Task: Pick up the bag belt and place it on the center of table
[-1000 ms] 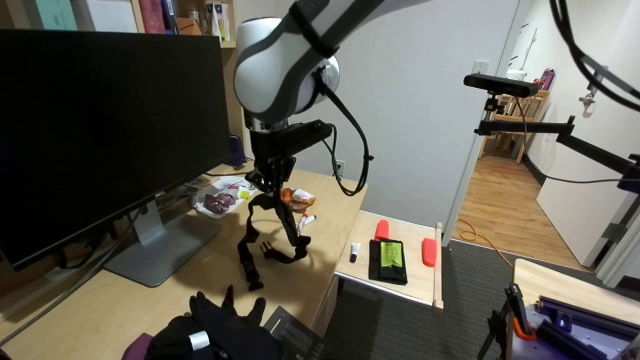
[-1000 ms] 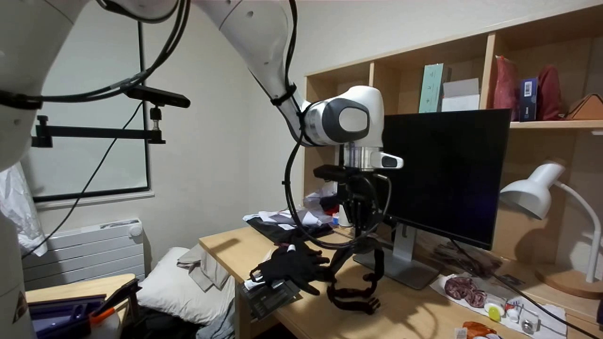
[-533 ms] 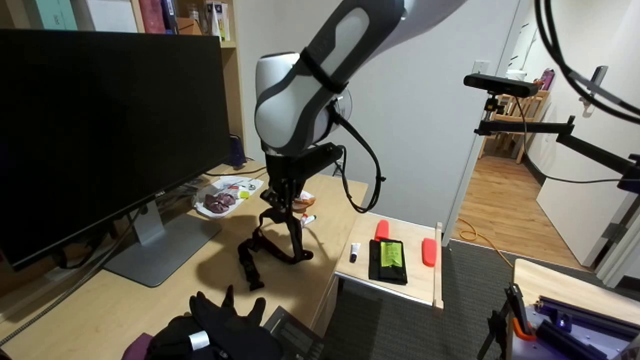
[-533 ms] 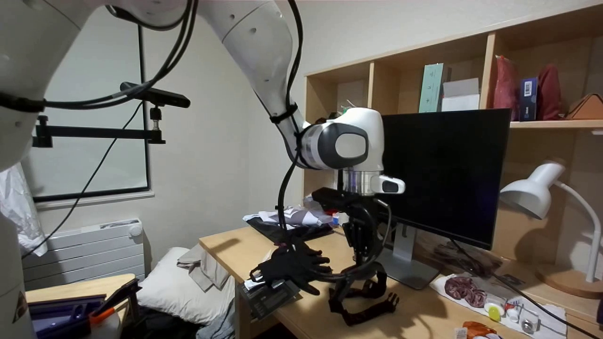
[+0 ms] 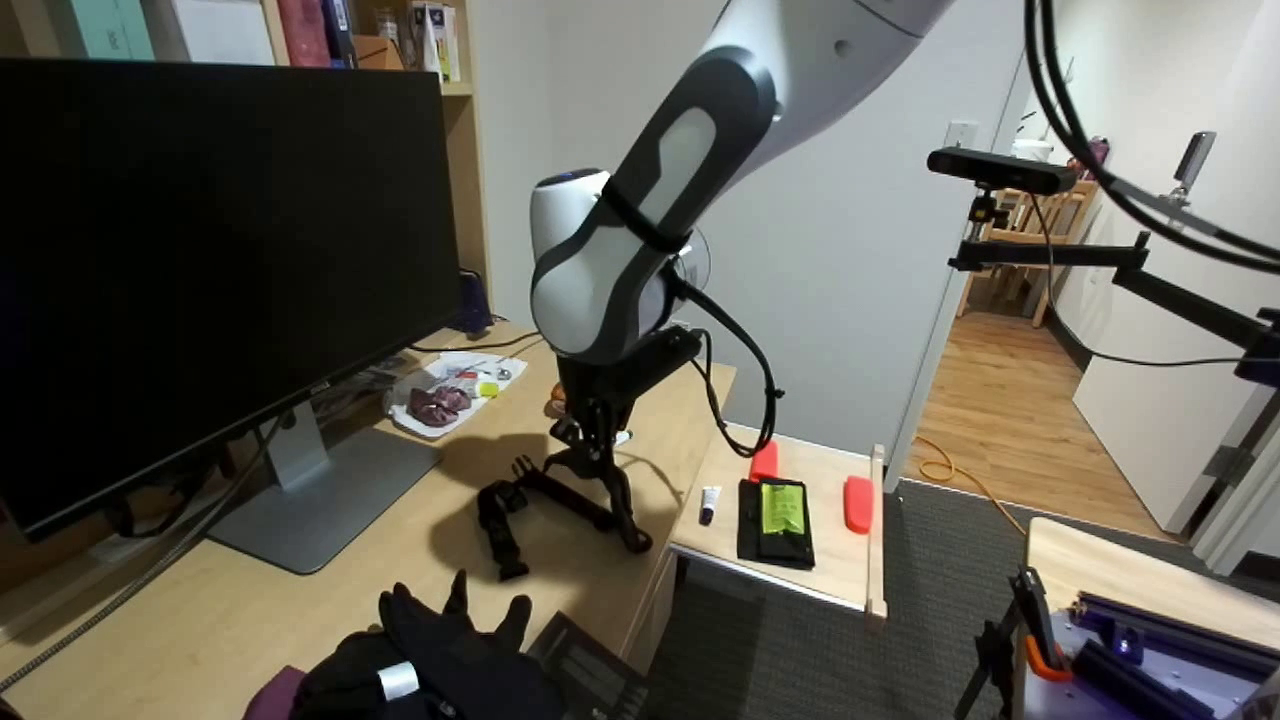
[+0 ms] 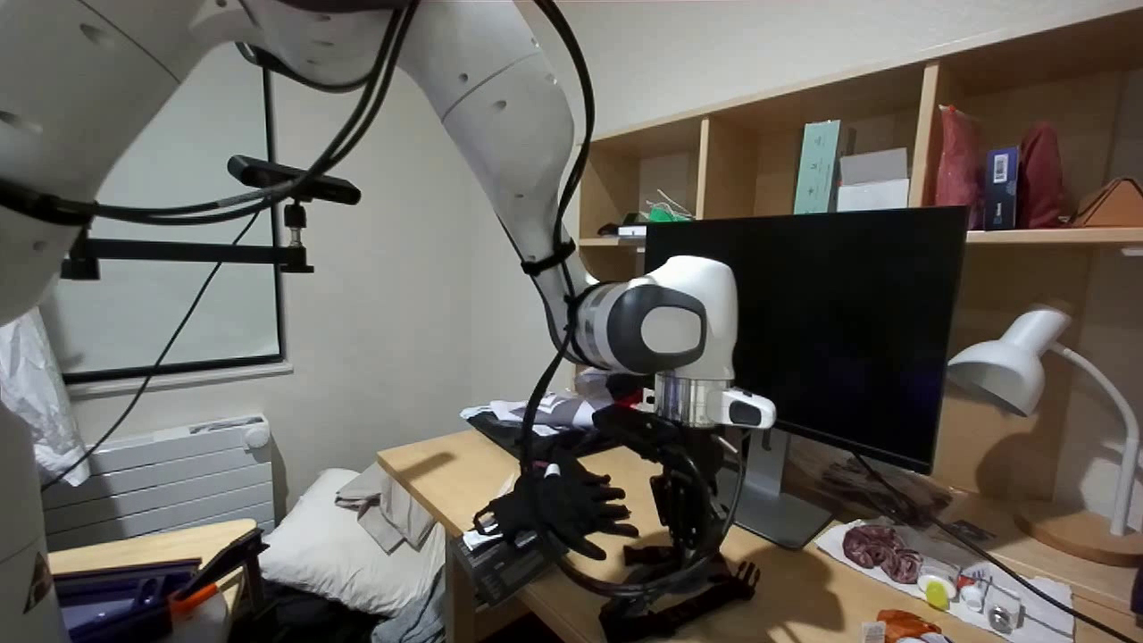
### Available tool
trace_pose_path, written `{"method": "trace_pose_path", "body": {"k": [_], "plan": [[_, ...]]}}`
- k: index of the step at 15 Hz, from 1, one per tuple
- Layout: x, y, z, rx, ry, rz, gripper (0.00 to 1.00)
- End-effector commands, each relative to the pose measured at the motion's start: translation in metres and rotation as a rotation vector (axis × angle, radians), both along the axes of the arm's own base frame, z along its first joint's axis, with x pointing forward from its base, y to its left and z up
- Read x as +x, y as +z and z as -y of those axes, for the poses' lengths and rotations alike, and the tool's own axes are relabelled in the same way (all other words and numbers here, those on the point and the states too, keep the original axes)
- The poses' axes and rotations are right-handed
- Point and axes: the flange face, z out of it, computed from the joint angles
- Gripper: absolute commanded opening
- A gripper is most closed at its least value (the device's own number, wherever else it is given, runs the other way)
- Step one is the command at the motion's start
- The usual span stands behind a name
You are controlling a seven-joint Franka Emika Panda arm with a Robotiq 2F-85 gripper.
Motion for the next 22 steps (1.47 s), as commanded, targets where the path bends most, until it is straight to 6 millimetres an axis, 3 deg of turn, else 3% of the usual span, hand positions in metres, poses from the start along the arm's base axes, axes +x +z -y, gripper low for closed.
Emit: {"method": "trace_pose_path", "body": {"k": [1,3,4,5,7,10,16,19,22], "plan": [[0.005,-0.013,-0.001,-0.003,-0.011,0.04,0.08],[0.006,-0.017,-0.002,-0.004,-0.002,0.067,0.08],[0.006,-0.018,-0.002,-0.004,-0.002,0.075,0.33],[0.007,-0.016,-0.002,-0.004,-0.005,0.09,0.33],[0.01,-0.006,-0.003,0.01,-0.028,0.109,0.44],[0.016,0.027,-0.011,0.027,-0.078,0.13,0.62],[0.029,0.127,-0.038,0.06,-0.178,0.179,0.98],[0.027,0.173,-0.058,0.111,-0.112,0.131,1.0],[0.024,0.203,-0.073,0.1,-0.063,0.106,1.0]]}}
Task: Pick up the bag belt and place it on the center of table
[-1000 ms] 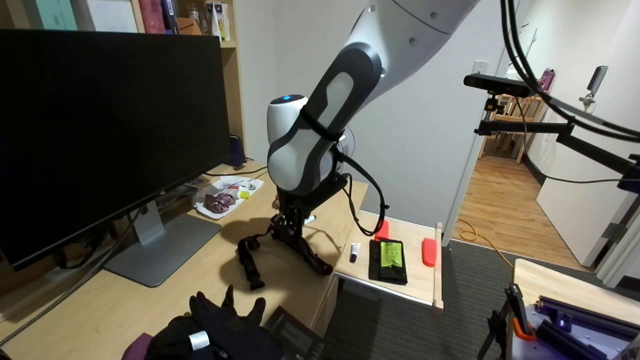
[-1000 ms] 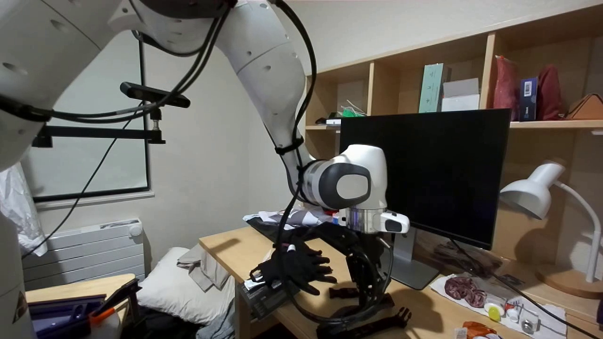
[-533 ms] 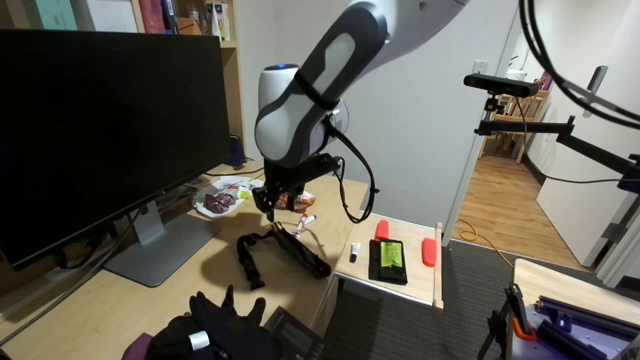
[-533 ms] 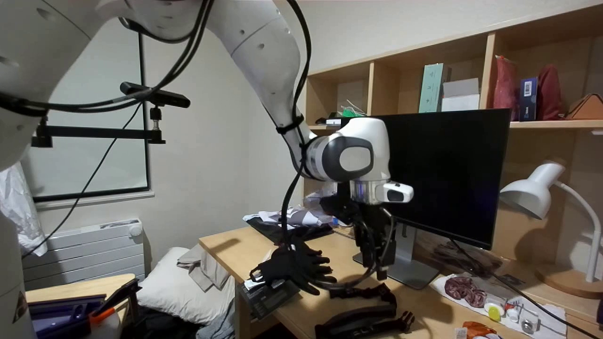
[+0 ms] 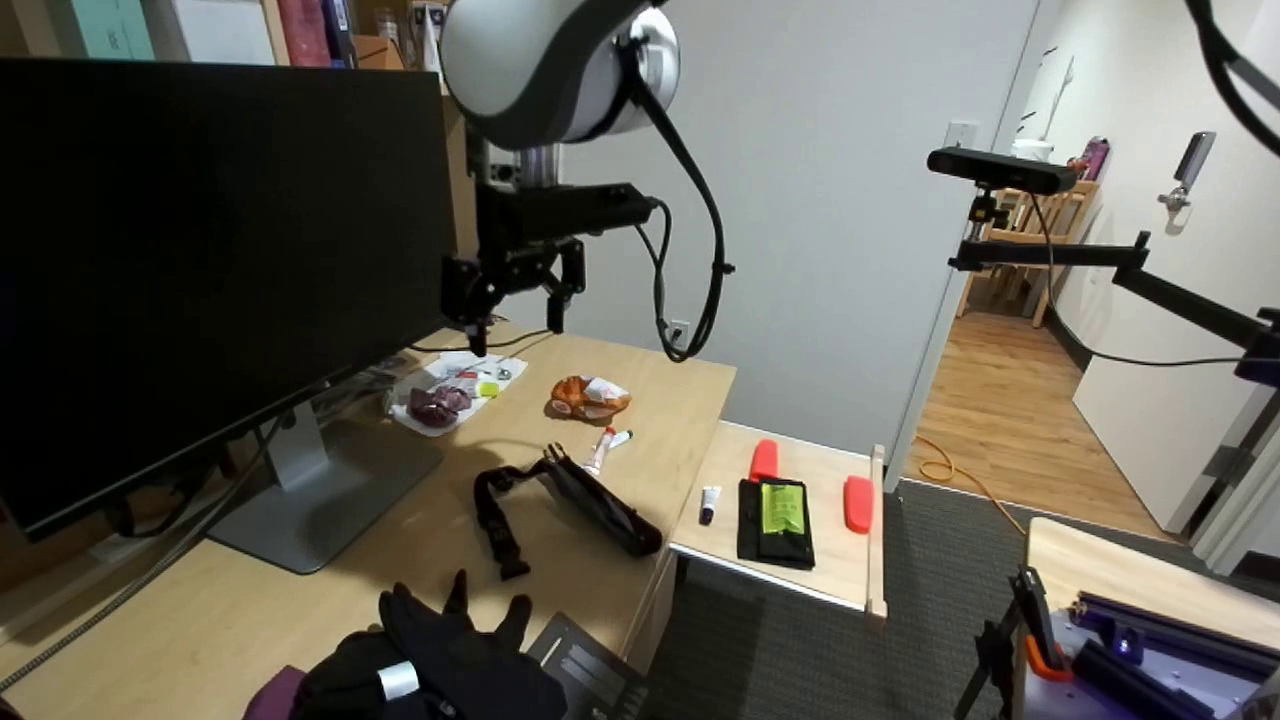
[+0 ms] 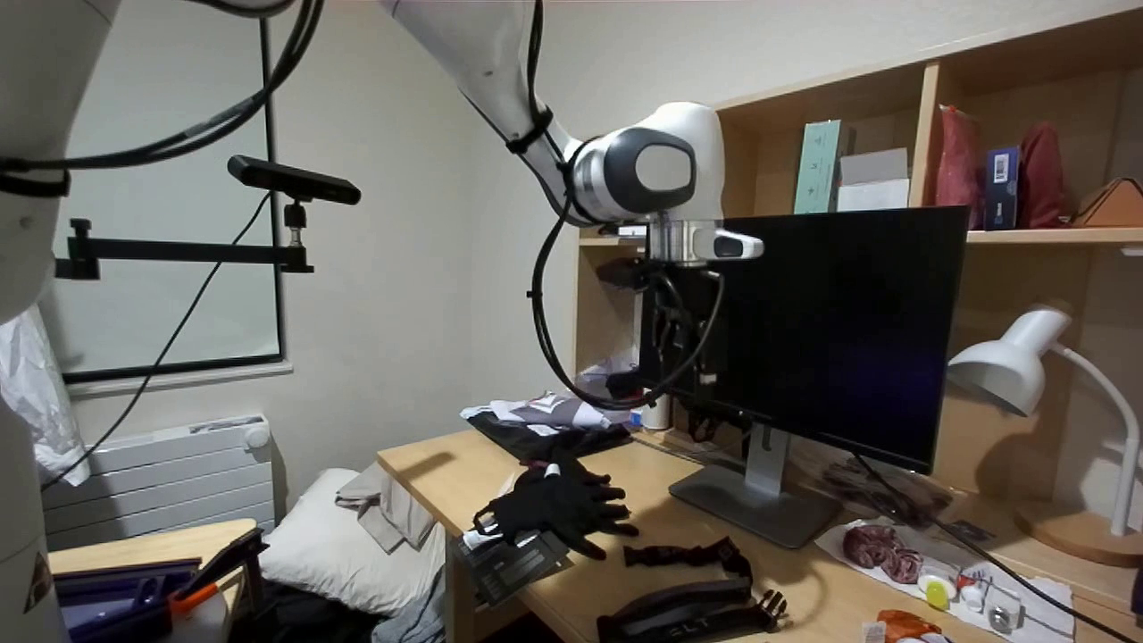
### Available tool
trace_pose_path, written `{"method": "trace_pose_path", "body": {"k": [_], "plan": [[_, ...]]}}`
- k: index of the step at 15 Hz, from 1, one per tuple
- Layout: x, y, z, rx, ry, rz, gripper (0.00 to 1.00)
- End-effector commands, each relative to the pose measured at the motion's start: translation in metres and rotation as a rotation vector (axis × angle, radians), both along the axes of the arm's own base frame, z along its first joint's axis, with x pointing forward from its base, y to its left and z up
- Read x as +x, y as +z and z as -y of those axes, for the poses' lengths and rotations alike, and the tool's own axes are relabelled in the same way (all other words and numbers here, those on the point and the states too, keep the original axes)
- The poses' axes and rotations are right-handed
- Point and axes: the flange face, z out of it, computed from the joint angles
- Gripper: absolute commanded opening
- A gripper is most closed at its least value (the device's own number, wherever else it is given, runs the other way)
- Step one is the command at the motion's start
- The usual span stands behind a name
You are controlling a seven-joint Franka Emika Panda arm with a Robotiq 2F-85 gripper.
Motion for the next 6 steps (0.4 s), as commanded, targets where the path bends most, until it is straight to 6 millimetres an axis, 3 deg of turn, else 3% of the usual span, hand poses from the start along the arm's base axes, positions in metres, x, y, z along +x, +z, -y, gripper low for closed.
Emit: {"method": "trace_pose_path", "body": {"k": [1,6], "plan": [[-0.0086,0.0281,-0.0135,0.005,0.068,-0.037,1.0],[-0.0056,0.0287,-0.0167,0.004,0.051,-0.02,1.0]]}}
